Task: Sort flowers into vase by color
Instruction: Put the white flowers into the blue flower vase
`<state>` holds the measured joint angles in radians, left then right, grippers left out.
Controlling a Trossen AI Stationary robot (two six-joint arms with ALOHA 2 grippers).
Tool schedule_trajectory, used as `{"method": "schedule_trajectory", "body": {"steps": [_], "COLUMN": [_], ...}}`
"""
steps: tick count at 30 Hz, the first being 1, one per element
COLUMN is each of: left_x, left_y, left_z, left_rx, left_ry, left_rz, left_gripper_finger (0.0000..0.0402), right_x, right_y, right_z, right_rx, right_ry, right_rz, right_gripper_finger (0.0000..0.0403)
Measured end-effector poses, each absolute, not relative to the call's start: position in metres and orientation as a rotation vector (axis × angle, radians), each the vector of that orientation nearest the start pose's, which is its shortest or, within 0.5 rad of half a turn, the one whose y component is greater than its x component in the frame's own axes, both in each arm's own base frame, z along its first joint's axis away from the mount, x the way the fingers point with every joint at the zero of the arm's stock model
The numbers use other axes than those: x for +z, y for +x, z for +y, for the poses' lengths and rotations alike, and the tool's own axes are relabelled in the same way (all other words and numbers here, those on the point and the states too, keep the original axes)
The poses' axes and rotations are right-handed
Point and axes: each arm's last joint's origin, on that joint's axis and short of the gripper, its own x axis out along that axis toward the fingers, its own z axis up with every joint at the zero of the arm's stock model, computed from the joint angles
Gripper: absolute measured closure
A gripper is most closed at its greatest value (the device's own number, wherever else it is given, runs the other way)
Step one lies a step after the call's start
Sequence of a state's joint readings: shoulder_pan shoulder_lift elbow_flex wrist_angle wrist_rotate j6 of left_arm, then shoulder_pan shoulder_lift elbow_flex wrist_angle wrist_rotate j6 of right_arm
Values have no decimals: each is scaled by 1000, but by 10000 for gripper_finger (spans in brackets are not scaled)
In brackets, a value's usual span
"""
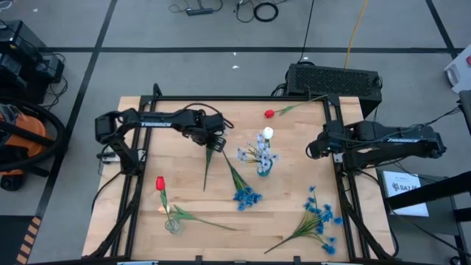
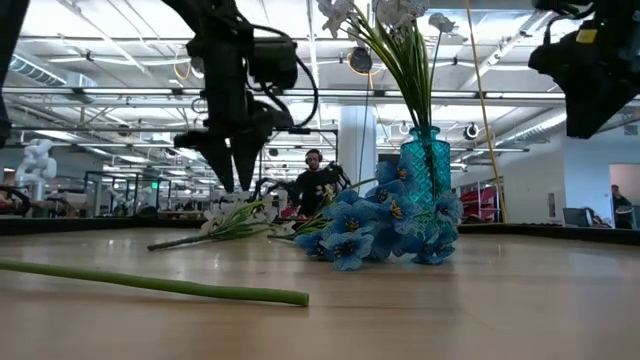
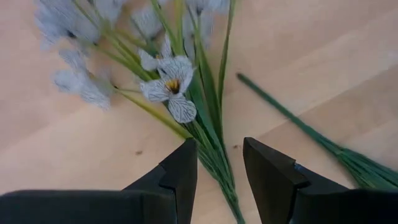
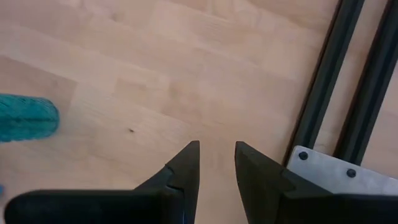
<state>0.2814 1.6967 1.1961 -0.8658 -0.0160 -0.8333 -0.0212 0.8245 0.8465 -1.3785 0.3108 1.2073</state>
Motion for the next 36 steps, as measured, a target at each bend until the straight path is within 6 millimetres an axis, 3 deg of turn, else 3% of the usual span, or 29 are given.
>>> {"method": "schedule_trajectory", "body": {"steps": [8,18,22,24,27,32,36], "left_x": [173,133,132,140,159,228,294], "left_y": [311,323,324,323,318,301,280], "left_z": [91,88,88,88,91,93,90], "left_rx": [860,867,852,830,844,876,850], "left_ry": [-982,-984,-988,-962,-897,-815,-677], "left_rz": [1302,1410,1404,1376,1301,1001,637], "left_gripper_finger": [265,268,322,371,385,388,389], "right_x": [264,266,266,267,267,267,266], "right_y": [99,95,96,96,97,97,97], "right_z": [-11,-11,-11,-11,-11,-11,-11], "right_rx": [-988,-935,-924,-916,-904,-889,-890], "right_ry": [776,729,719,710,698,660,660], "right_rz": [986,988,988,990,991,1004,1004], "right_gripper_finger": [310,310,310,310,310,310,310]}}
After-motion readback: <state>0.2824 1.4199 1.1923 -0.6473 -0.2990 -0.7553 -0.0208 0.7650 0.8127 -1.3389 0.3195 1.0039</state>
